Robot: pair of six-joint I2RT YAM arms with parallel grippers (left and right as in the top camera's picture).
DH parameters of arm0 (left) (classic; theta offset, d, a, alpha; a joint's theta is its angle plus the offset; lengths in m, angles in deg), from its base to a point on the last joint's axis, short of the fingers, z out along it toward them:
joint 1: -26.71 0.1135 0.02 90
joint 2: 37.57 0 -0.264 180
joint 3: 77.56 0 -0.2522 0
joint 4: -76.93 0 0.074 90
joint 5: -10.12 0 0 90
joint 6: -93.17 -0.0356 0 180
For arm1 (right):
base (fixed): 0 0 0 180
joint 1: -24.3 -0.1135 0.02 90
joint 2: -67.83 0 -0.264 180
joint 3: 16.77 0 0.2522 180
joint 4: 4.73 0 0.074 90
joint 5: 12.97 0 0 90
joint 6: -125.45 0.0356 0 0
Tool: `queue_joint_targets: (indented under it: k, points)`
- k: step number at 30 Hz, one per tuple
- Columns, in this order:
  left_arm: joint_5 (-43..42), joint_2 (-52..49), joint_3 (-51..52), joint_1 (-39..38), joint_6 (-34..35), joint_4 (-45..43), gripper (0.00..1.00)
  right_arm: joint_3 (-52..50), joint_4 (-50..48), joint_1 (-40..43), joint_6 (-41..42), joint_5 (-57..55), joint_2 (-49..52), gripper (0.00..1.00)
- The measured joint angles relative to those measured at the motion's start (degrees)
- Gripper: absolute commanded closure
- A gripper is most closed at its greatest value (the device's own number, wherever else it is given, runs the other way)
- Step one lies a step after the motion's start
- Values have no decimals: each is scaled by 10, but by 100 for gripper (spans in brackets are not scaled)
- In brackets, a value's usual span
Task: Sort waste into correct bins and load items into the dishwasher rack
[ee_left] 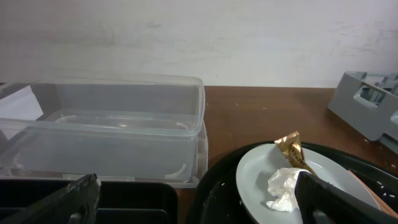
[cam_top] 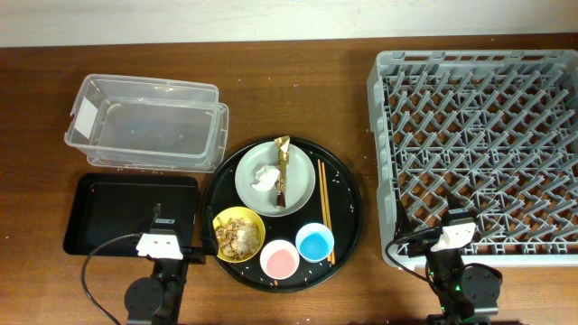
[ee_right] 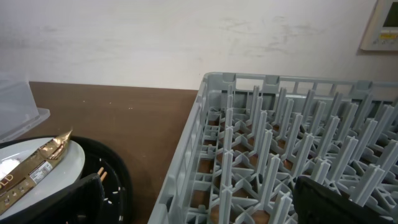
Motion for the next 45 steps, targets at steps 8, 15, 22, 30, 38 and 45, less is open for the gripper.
queue_joint_targets:
  k: [8, 15, 22, 30, 38, 45]
  points:
    - [0, 0, 0, 0, 0, 0, 0, 0, 0, 0, 0, 0, 0, 2]
    - [0, 0, 0, 0, 0, 0, 1, 0, 0, 0, 0, 0, 0, 2]
    - [0, 0, 0, 0, 0, 0, 1, 0, 0, 0, 0, 0, 0, 2]
    - [0, 0, 0, 0, 0, 0, 0, 0, 0, 0, 0, 0, 0, 2]
    - [0, 0, 0, 0, 0, 0, 1, 0, 0, 0, 0, 0, 0, 2]
    - [-2, 0, 0, 0, 0, 0, 1, 0, -3, 0, 22, 26, 0, 2]
